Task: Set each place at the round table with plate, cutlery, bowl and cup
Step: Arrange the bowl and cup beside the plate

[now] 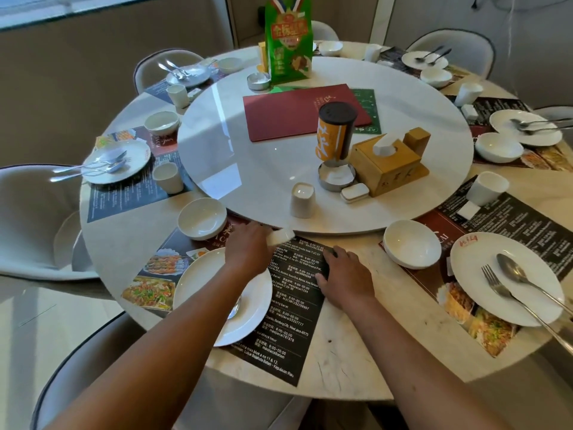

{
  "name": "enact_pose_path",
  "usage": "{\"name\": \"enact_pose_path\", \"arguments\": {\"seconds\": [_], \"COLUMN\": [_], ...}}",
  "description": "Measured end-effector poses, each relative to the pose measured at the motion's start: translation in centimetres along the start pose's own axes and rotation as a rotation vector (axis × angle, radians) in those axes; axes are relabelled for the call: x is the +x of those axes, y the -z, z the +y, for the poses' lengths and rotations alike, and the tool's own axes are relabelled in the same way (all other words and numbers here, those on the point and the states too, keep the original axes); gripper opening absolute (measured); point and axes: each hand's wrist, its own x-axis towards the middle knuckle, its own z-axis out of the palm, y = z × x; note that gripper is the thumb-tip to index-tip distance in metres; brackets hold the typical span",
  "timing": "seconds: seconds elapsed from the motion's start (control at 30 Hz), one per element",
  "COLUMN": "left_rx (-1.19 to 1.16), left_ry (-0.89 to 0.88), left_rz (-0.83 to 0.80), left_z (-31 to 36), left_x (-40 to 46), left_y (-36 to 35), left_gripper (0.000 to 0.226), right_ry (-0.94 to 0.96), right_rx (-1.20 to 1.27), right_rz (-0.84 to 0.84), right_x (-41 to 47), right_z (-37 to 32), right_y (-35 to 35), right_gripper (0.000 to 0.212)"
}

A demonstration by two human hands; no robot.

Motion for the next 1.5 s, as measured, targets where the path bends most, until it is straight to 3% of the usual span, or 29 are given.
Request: {"name": "enact_pose_path", "arguments": {"seconds": [0.13, 0.33, 0.73, 1.03, 1.37, 1.5], "left_rx": [0.165, 0.234, 0.271, 0.123, 0.047, 0.035], "left_ry": [-0.161, -0.243, -0.224, -0.196, -0.126, -0.113], "left_rz": [-0.038, -0.077, -0.121, -0.093, -0.001, 0.0], "left_z": [0.6, 2.0, 2.3, 1.7, -1.4, -1.3], "left_x": [-0.6, -0.3, -0.2, -2.1, -4.5, -4.6], "left_y": [0.0, -0.4, -1.1, 0.1, 2.0, 1.9], "left_gripper": [0.035, 0.04, 0.042, 0.062, 0.072, 0.074], "right_ry": [-0.043, -0.058, -0.046, -0.09, -0.088, 0.0], "right_rx": [0.125, 0.153, 0.16, 0.087, -0.012, -0.042], "right_rz": [-0.007, 0.003, -0.044, -0.104, 0.245, 0.274], "right_x": [-1.3, -3.3, -3.2, -3.4, -3.2, -1.5], "right_z": [1.2, 2.7, 3.0, 1.7, -3.8, -5.8], "right_y": [-0.5, -1.9, -1.7, -0.1, 1.6, 1.9], "right_gripper": [0.068, 0.07, 0.069, 0.075, 0.069, 0.071]}}
